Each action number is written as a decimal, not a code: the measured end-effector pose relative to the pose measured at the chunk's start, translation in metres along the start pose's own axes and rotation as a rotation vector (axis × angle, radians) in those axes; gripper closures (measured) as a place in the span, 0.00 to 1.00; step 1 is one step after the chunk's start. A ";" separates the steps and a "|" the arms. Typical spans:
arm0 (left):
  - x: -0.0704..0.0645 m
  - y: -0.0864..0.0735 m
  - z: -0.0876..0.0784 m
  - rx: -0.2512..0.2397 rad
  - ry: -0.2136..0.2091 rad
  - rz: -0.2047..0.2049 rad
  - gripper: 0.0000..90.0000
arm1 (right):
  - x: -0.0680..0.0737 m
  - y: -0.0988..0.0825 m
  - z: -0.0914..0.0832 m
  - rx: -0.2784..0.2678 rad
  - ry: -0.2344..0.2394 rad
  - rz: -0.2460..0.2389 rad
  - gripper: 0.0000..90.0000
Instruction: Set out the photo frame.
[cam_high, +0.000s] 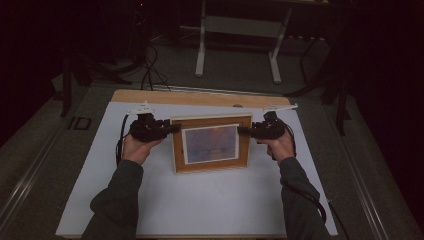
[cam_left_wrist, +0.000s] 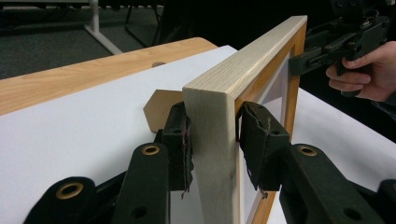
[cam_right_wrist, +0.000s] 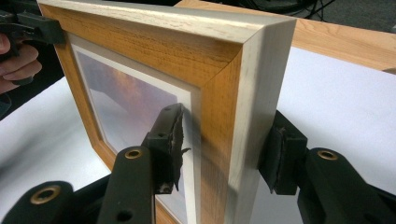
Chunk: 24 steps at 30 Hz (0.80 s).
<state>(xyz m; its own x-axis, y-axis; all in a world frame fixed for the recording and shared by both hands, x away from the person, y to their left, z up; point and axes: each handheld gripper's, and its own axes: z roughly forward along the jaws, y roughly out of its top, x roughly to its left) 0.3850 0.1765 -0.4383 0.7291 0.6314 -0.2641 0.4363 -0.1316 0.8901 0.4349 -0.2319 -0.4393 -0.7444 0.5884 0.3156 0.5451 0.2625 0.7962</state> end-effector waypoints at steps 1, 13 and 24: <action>0.000 0.000 0.000 0.000 -0.001 -0.002 0.72 | 0.000 0.000 0.000 0.002 -0.001 0.000 0.60; 0.004 0.000 0.002 0.000 -0.017 -0.023 0.71 | 0.004 -0.006 -0.003 -0.012 -0.008 0.019 0.62; 0.004 0.001 0.002 0.000 -0.045 -0.058 0.71 | 0.009 -0.010 -0.009 -0.012 -0.012 0.026 0.63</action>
<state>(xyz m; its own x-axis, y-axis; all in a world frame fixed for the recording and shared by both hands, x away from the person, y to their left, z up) 0.3890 0.1775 -0.4392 0.7252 0.6033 -0.3318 0.4789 -0.0958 0.8726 0.4195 -0.2356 -0.4398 -0.7253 0.6040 0.3304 0.5596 0.2377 0.7939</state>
